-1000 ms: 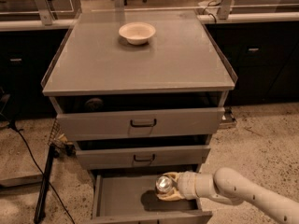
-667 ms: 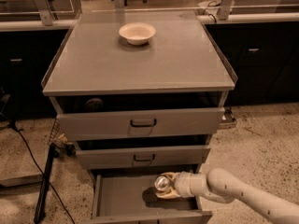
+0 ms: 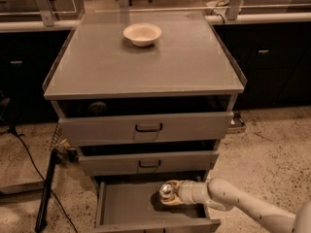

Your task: Place orange can into bottom drawer

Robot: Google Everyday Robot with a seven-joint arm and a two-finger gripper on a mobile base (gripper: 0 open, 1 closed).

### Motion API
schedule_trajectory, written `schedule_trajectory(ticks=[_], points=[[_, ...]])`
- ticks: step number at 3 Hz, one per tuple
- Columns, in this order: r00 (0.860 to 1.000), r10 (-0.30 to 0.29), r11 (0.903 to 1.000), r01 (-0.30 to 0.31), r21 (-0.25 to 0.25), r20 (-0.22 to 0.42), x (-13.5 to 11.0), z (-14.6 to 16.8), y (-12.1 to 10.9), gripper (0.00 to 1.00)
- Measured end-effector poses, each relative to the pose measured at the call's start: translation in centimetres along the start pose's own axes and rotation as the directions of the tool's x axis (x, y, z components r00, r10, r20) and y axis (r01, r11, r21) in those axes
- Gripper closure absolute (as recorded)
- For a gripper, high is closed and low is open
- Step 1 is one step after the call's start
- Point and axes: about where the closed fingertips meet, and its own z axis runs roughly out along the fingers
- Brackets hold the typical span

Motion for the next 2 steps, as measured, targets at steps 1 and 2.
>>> schedule_trajectory(ticks=[1,2], points=[[1.0,0.008,1.0,-0.008,0.001,-0.005,2.1,1.8,-0.3,1.0],[1.0,0.029,0.9995,-0.029,-0.012,-0.012,4.1,3.6,-0.4,1.0]])
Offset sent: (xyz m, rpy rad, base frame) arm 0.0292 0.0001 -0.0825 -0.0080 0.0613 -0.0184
